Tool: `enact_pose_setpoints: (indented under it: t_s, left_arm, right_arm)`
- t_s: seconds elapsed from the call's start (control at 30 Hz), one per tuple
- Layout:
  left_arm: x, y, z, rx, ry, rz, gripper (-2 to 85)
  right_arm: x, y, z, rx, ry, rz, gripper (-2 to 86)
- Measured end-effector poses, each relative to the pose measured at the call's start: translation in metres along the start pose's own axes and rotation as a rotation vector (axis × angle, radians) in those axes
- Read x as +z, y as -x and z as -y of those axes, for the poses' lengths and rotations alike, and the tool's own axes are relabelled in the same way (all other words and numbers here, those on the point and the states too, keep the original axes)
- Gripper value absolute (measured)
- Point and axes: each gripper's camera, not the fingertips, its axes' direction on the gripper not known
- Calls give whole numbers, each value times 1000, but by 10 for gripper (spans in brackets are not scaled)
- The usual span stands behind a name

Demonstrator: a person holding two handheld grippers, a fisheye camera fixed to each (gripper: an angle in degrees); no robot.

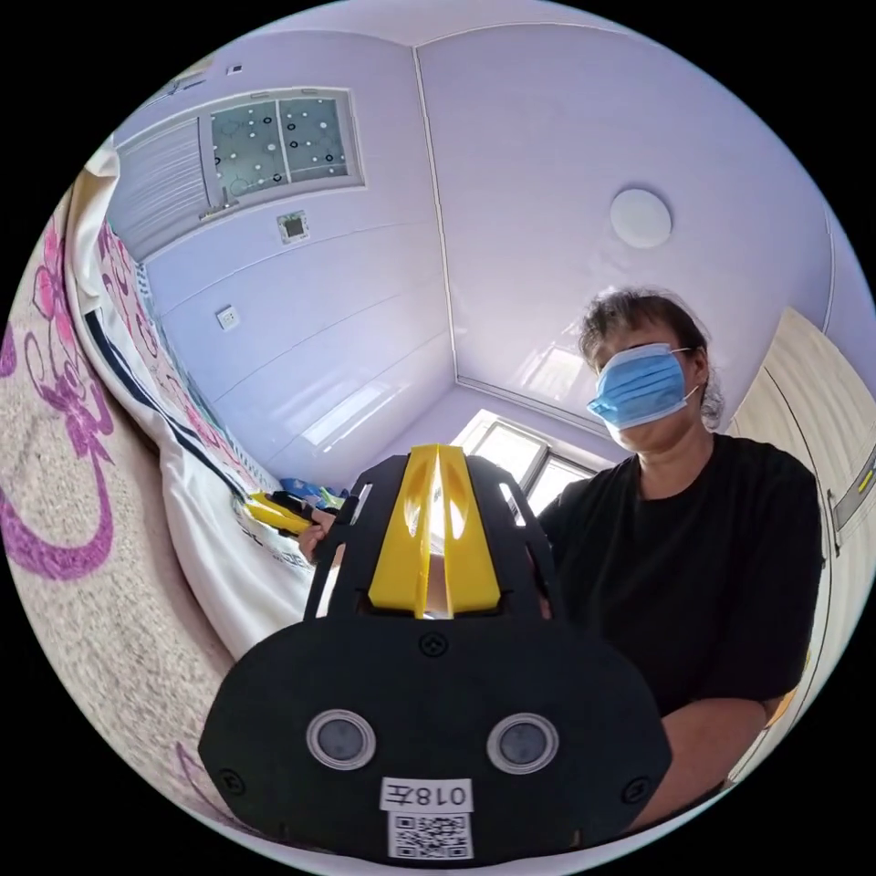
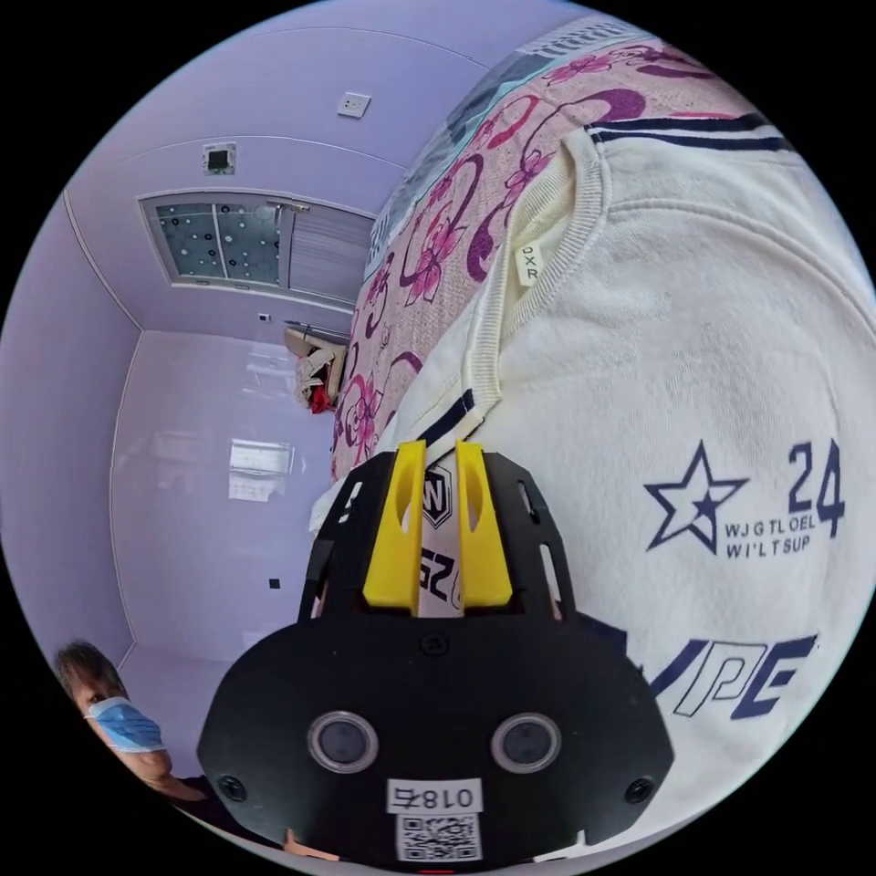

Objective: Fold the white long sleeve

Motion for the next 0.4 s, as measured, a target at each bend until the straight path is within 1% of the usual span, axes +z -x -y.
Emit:
enact_pose_setpoints:
  t_s: [0.1,0.13,0.2,0.27,0.4]
  left_arm:
    - [24,5,-8,-6,82,86,-10]
    - [34,5,-11,0,112,100,-10]
    - [45,5,-14,8,130,112,-10]
    - [55,7,-19,5,126,119,-10]
    - [71,11,-23,-7,139,135,-10]
  right_arm:
    - [17,-3,8,-36,31,6,67]
    - [24,-5,14,-50,13,74,64]
    - [36,-7,26,-31,-5,122,52]
    - [48,2,37,-44,-23,89,26]
    - [77,57,69,-191,-37,-28,11]
